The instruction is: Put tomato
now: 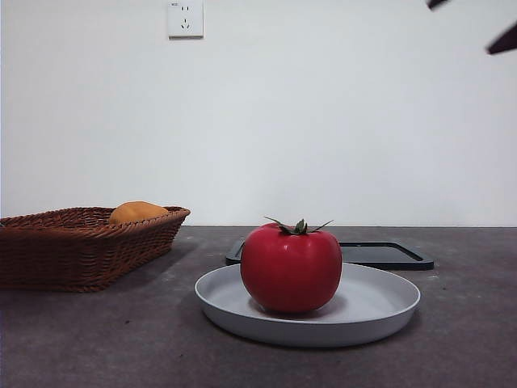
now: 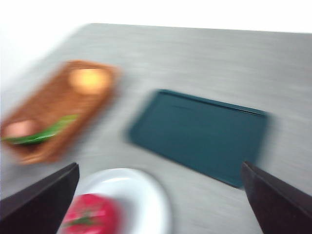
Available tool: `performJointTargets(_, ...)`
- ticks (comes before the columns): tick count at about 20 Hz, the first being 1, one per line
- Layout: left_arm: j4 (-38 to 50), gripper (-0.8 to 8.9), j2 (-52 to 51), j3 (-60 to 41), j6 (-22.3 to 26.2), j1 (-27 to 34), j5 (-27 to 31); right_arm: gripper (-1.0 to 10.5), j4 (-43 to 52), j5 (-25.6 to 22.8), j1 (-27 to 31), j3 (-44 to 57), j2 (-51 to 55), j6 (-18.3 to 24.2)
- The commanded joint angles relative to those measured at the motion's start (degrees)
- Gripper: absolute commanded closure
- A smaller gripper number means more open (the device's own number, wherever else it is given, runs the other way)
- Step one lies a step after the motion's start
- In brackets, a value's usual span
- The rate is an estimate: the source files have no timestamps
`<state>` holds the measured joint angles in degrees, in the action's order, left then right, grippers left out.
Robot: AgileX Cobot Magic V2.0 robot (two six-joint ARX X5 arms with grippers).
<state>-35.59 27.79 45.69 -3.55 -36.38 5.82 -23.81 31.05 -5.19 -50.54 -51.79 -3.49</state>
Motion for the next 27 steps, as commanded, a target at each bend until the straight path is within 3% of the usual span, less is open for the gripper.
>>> performJointTargets(1, 0.59, 0.85, 0.24, 0.68, 0.04, -0.28, 0.07, 3.1, 2.23, 2.58, -3.89, -1.01, -0.74, -0.48)
performJointTargets(4, 0.59, 0.85, 0.24, 0.68, 0.04, -0.28, 0.07, 3.1, 3.65, 2.67, -9.86, -1.01, -0.74, -0.76)
performJointTargets(7, 0.59, 0.85, 0.24, 0.68, 0.04, -0.28, 0.07, 3.1, 4.94, 5.97, -14.47, -1.01, -0.70, -4.68)
performJointTargets(12, 0.59, 0.85, 0.24, 0.68, 0.04, -0.28, 0.07, 3.1, 4.96, 11.82, -17.07, -1.01, -0.70, -9.31)
performJointTargets(18, 0.59, 0.85, 0.24, 0.68, 0.04, -0.26, 0.07, 3.1, 7.32, 17.25, -19.50, -1.01, -0.70, -17.79)
performJointTargets(27, 0.59, 0.85, 0.24, 0.68, 0.04, -0.28, 0.07, 3.1, 16.52, 16.74, -24.50, -1.01, -0.72, -21.33)
